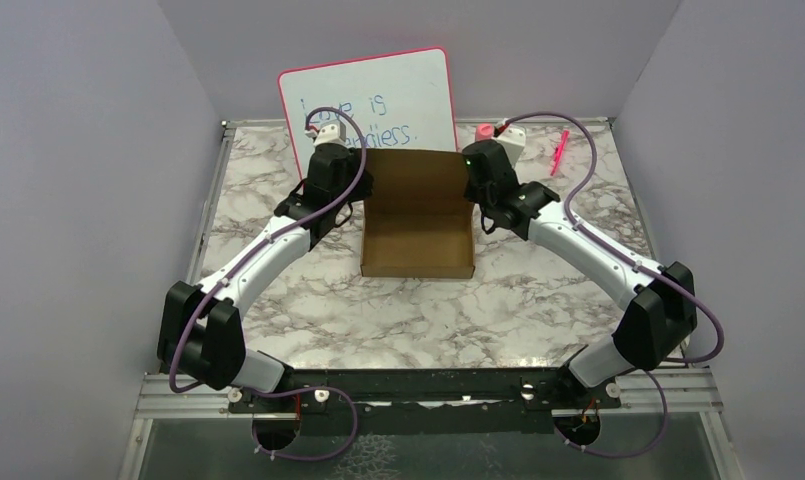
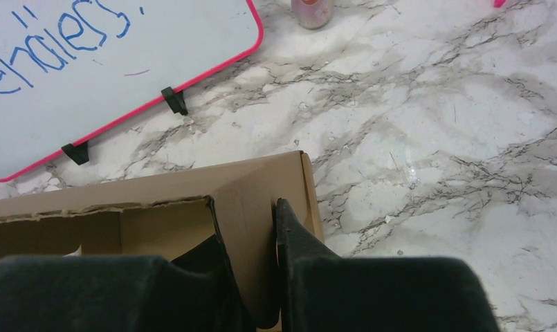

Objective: Fold the paper box

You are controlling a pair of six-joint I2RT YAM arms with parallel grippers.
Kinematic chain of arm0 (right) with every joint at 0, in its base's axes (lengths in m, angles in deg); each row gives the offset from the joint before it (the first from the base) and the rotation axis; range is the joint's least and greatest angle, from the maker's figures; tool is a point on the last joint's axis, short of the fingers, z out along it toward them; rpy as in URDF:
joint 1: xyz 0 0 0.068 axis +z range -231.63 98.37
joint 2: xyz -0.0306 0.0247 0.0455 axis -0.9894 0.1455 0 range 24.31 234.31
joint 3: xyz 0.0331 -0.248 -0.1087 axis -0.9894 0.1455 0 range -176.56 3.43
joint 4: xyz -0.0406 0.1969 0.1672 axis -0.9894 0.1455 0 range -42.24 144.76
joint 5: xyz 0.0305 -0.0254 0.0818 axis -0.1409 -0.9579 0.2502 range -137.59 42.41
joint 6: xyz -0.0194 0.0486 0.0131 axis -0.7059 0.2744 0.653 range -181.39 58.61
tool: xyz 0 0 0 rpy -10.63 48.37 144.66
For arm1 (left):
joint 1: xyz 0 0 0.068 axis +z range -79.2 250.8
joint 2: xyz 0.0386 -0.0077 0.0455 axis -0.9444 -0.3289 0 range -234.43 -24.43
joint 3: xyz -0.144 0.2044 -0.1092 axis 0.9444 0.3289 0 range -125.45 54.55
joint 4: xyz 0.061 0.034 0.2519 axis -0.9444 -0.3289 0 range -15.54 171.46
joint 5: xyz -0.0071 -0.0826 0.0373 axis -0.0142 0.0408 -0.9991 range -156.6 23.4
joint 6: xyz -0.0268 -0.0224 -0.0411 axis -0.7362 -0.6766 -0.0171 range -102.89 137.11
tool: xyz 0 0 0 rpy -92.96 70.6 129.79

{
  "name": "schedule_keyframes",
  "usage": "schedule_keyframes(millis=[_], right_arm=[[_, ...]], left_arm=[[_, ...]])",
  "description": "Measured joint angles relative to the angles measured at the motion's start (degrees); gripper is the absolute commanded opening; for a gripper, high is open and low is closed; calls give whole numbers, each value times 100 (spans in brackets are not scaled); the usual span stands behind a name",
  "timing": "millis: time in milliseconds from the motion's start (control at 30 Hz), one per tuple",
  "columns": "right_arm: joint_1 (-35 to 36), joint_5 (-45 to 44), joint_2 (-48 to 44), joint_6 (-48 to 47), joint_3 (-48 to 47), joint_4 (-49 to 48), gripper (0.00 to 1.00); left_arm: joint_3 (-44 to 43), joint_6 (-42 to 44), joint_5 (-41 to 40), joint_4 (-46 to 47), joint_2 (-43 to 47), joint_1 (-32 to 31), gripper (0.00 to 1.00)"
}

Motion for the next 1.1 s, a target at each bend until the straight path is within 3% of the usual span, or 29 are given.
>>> schedule_keyframes(millis=[467,800,1100], right_arm=[[-4,37,-120,83,232,-107,18],[9,201,-579,92,940,-400,23],[13,481,-901,55,1401,-619,37]], left_arm=[[442,-404,7,485,208,-50,33],[992,-385,4,616,660,-164,36],[1604,-461,44,688,1185,-216,48]])
